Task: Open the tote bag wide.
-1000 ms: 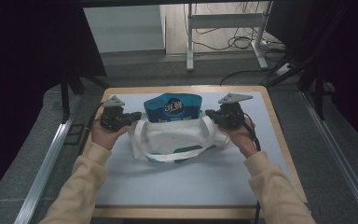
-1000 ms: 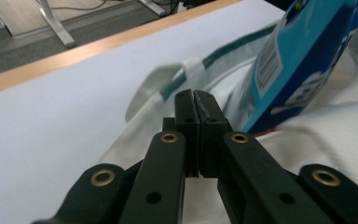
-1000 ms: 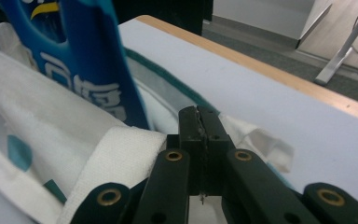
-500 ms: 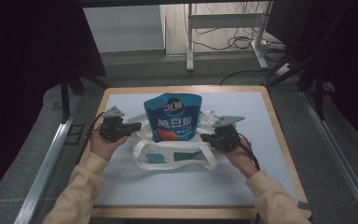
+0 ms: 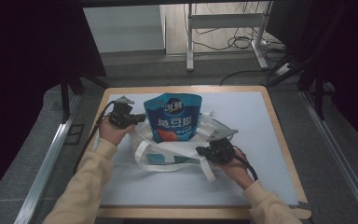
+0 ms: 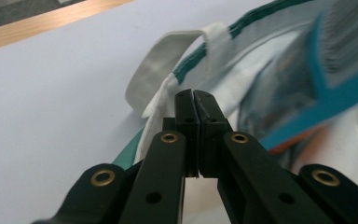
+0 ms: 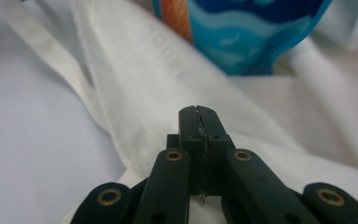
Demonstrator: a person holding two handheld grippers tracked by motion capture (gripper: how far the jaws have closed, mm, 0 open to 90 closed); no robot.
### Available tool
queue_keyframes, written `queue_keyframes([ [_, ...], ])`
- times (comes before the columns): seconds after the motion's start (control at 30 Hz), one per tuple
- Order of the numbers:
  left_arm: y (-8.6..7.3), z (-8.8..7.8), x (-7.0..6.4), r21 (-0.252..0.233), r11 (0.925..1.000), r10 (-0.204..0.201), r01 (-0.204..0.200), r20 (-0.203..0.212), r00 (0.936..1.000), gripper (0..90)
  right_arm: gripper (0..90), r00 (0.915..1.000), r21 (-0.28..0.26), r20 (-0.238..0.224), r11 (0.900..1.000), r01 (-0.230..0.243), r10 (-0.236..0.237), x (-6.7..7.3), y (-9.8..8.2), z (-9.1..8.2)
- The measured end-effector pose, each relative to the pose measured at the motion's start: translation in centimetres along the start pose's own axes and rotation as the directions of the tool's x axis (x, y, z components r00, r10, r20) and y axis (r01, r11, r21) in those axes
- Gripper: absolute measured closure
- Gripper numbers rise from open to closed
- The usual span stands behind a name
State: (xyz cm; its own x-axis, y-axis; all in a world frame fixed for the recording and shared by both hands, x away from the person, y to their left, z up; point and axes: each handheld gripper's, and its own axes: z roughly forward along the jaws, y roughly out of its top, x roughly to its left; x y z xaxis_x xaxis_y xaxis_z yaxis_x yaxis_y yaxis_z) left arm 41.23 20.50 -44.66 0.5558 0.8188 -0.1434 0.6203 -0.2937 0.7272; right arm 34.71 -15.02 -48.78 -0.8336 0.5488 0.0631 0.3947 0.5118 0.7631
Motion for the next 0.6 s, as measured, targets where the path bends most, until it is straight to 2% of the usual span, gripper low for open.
queue_keyframes([
  [0.17, 0.1, 1.6, 0.6, 0.057, 0.9982, -0.019, 0.021, -0.024, 0.9995, 89.9, 89.0, 1.0, 0.023, -0.004, 1.0, 0.0, 0.0, 0.5, -1.1, 0.8],
  [0.3, -0.2, 2.6, 1.0, 0.082, 0.9961, -0.032, 0.034, -0.025, 0.9992, 90.0, 89.0, 1.0, 0.043, -0.002, 0.999, 0.0, 0.0, 0.8, -1.8, 1.4],
  [0.43, -0.5, 3.2, 1.4, 0.084, 0.9954, -0.044, 0.045, -0.017, 0.9989, 90.0, 89.1, 1.0, 0.057, 0.002, 0.998, 0.001, -0.001, 1.0, -2.3, 1.9],
  [0.6, -0.6, 2.9, 1.3, 0.069, 0.9966, -0.045, 0.045, -0.007, 0.999, 90.0, 89.0, 1.0, 0.053, 0.005, 0.999, -0.002, 0.001, 1.0, -2.3, 2.0],
])
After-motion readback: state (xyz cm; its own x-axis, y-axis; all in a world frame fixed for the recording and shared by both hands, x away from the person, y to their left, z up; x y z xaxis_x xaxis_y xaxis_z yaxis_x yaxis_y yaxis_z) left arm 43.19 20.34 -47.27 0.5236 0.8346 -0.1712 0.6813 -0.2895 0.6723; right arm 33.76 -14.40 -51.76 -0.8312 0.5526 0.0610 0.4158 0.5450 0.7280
